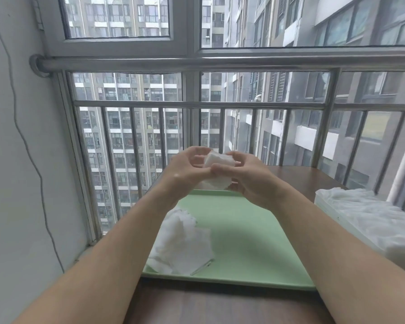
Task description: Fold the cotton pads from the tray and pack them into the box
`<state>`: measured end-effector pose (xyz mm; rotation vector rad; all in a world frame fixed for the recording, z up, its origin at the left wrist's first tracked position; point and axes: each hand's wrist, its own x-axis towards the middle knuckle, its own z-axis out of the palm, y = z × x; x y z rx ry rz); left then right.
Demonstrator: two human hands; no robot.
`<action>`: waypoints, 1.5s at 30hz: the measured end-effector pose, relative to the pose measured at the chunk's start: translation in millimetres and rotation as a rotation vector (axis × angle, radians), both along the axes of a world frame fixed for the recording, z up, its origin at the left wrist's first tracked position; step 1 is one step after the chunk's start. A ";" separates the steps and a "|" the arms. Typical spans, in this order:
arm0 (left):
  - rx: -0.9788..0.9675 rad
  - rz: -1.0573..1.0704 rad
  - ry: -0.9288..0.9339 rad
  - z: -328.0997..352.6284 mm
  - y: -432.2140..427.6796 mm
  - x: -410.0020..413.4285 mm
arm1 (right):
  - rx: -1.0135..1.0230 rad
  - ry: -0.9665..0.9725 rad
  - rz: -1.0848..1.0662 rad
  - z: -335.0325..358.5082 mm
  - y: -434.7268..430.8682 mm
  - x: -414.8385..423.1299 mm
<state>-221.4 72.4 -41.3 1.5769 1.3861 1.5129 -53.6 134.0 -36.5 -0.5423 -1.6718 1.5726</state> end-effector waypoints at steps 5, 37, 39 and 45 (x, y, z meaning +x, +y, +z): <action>-0.003 0.026 -0.097 12.6 -6.1 4.0 | 0.004 -0.003 -0.062 19.0 -2.3 2.7; -0.143 -0.358 0.995 24.1 31.5 292.6 | 0.153 -0.573 -0.484 45.1 -42.8 337.8; -0.158 -0.383 0.998 25.2 40.1 291.4 | 0.157 -0.586 -0.463 43.9 -39.9 341.6; -0.232 -0.391 1.096 32.1 57.0 292.2 | 0.182 -0.617 -0.405 39.5 -30.2 342.6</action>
